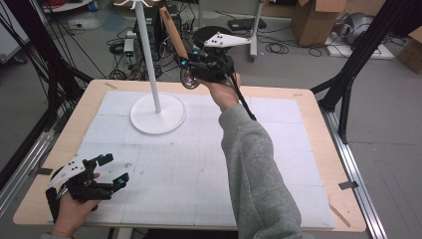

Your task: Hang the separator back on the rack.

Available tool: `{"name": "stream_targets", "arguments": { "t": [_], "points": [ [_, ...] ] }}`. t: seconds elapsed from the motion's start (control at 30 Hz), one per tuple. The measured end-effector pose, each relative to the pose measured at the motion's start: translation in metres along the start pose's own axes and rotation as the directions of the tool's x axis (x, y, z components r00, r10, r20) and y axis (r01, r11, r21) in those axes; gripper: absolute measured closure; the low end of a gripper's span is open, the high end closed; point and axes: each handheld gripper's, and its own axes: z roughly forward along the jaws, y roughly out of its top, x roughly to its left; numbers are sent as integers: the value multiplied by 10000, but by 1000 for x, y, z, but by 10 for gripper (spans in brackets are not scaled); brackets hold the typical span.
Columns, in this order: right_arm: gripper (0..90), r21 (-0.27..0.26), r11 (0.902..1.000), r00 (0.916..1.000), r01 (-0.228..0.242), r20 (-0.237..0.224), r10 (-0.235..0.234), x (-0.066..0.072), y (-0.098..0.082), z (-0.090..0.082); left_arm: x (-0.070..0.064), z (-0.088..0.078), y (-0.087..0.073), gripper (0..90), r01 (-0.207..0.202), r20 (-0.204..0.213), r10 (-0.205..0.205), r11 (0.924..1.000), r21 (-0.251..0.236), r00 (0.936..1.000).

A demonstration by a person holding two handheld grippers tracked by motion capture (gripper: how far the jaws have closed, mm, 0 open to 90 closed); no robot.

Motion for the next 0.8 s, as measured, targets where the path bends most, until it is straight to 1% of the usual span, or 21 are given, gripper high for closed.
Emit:
{"name": "stream_targets", "arguments": {
  "t": [0.23, 0.47, 0.53, 0.8],
  "points": [
    [701, -59, 9999, 10000, -86, 46, 86, -1, 3, 5, 0, 1, 0, 17, -20, 26, 20, 10000, 17, 10000],
    [701, -74, 10000, 10000, -45, 28, 45, 2, 8, 10, 0, 1, 0, 18, 34, 41, -34, 10000, 3, 10000],
    [701, -46, 10000, 10000, 32, 32, -31, 2, 10, 12, 0, 1, 0, 18, 36, 41, -36, 10000, 9, 10000],
    [701, -42, 10000, 9999, -88, 103, 88, 3, 11, 19, 1, 0, -1, 18, 47, 46, -47, 10000, 21, 10000]
  ]
}}
